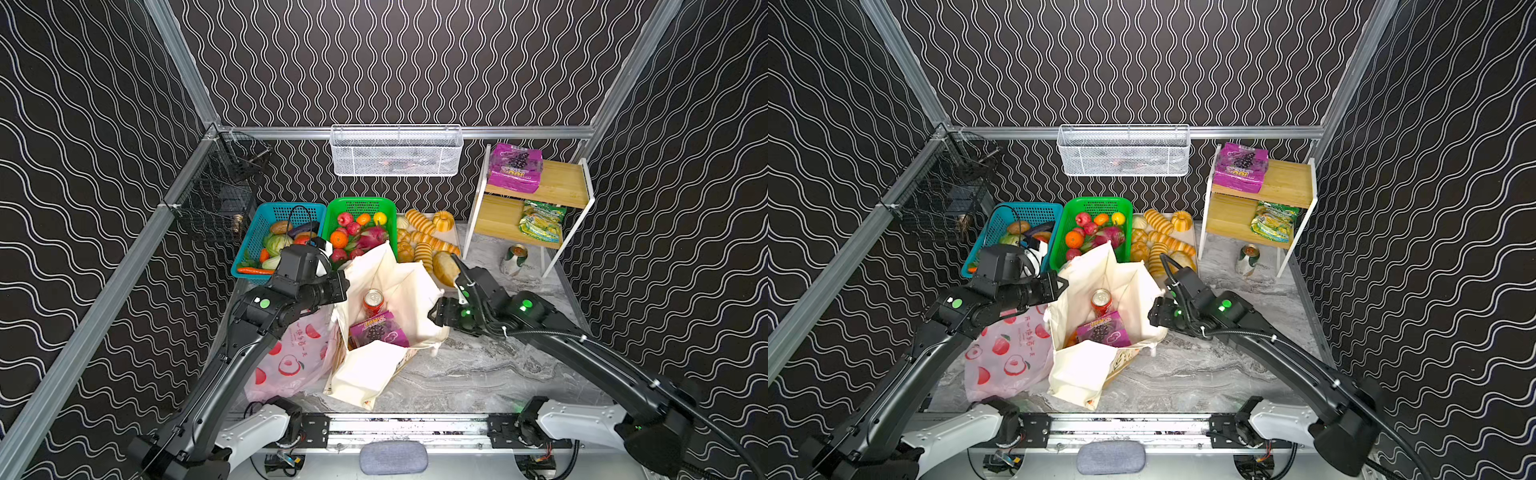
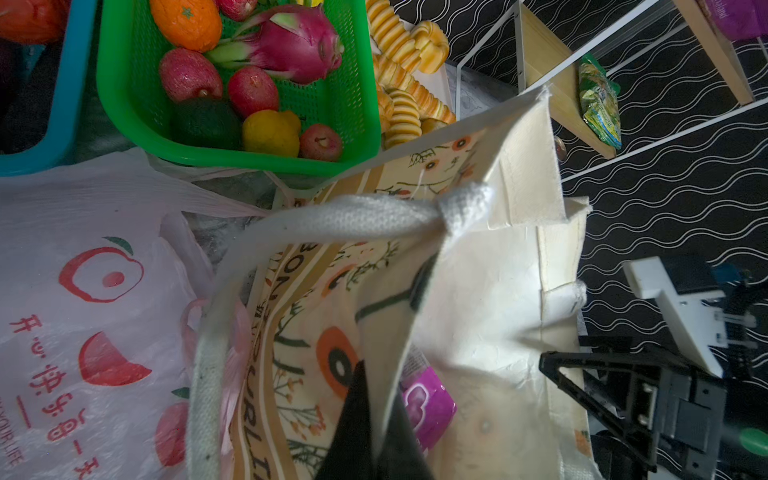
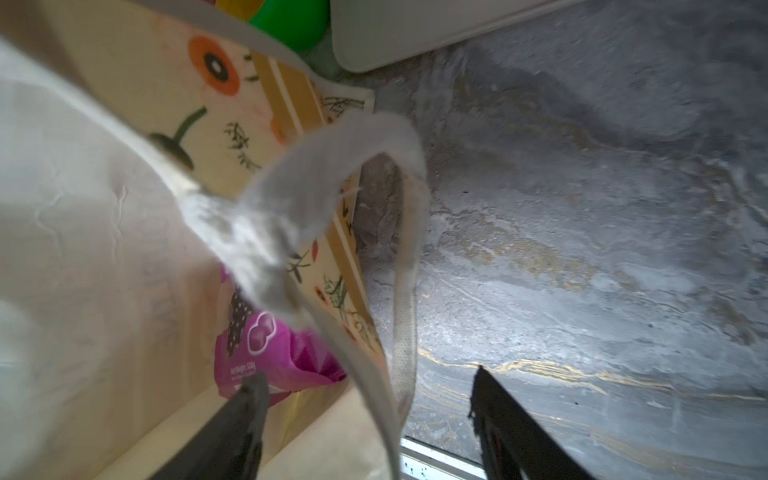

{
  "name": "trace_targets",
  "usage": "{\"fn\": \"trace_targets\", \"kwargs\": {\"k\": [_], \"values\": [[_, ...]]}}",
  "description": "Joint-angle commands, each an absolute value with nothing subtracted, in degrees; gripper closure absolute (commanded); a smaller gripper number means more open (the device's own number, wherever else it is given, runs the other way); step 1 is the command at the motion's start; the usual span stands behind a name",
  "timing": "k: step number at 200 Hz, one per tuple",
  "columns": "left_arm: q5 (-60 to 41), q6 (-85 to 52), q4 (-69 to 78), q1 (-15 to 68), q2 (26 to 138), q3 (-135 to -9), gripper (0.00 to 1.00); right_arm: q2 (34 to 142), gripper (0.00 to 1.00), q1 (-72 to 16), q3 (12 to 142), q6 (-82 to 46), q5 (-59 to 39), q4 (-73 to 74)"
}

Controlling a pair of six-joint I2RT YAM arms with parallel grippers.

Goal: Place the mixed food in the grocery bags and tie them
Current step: 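Grasp the tote bag handle with the right gripper while the left gripper holds the rim, then carry the tote bag away from the table center with both grippers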

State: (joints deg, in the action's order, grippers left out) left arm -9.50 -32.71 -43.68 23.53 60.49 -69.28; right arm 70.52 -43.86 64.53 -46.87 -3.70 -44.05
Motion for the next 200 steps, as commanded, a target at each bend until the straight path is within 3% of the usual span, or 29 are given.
{"fn": "trace_targets", "kwargs": {"k": [1,10,64,101,142,200], "values": [[-10.62,-32.5,-41.37,23.46,60.3,-69.81,1.0,73.14,0.74,-44.07,66.95,-44.57,-5.16,-42.85],[-11.07,-32.34,-41.31,23.46,60.22,-70.03,1.0,73.26,1.0,-44.37,69.17,-42.88,-3.03,-44.21],[-31.42,-33.31,-32.91,25.32,62.42,-74.03,1.0,67.62,1.0,-43.72,85.08,-33.19,10.53,-51.69],[-26.29,-37.97,-31.86,35.33,67.48,-79.46,1.0,67.2,1.0,-40.78,90.79,-31.27,21.6,-60.32],[-19.69,-44.16,-22.81,48.85,77.46,-82.78,1.0,62.69,1.0,-28.95,90.55,-26.55,27.77,-61.84],[-14.85,-48.82,-16.35,59.35,93.81,-94.48,1.0,63.92,1.0,-5.8,89.98,-18.2,21.38,-54.19]]}}
